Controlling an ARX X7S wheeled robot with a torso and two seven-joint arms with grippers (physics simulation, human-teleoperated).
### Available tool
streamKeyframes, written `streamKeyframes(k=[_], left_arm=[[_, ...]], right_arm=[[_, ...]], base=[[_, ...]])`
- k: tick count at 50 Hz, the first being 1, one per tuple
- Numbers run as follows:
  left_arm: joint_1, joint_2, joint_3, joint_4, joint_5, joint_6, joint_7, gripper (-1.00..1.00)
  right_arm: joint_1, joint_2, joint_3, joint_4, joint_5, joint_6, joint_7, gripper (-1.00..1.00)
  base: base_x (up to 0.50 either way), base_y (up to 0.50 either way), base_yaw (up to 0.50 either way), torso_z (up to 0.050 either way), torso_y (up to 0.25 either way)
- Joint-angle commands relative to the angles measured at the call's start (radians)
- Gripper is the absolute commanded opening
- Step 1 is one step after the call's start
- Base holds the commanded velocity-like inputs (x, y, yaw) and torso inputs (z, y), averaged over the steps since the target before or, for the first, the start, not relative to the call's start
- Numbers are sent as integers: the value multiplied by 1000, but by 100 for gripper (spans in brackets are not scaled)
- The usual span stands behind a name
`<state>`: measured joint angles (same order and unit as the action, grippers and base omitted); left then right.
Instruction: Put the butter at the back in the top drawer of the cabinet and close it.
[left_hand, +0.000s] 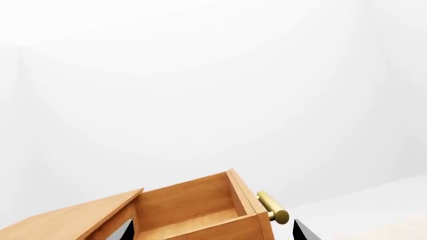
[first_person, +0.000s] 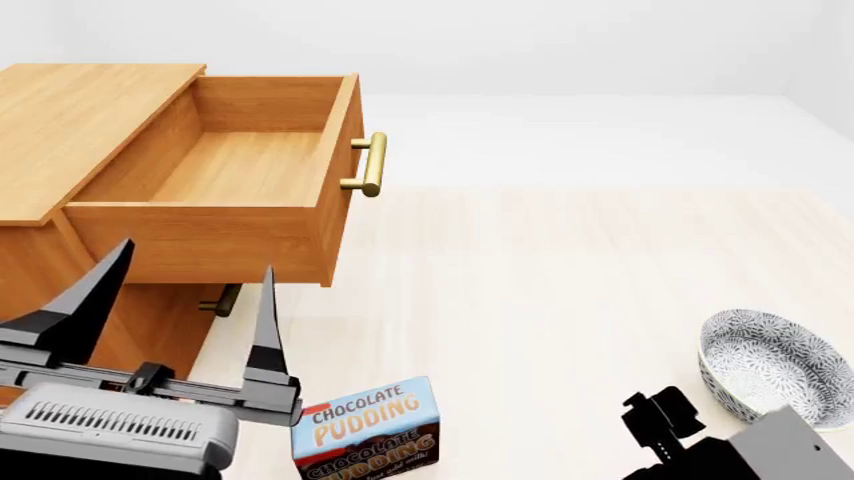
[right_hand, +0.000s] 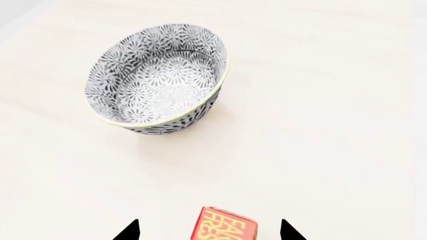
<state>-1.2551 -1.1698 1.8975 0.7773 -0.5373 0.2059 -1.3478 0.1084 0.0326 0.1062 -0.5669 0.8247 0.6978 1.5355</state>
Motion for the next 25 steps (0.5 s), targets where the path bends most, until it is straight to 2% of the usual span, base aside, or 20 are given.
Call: streamKeyframes(k=[1,25], left_arm=[[7,3,-4,-1,-4,-8,-4,100],[24,3,-12,0,1,-12,-3,100]], right_arm=[[-23,11,14,28,-5,-32,-20,100],[-67,15,-10,121,5,-114,-68,100]], base=[[0,0,0,0,0],[0,0,0,0,0]])
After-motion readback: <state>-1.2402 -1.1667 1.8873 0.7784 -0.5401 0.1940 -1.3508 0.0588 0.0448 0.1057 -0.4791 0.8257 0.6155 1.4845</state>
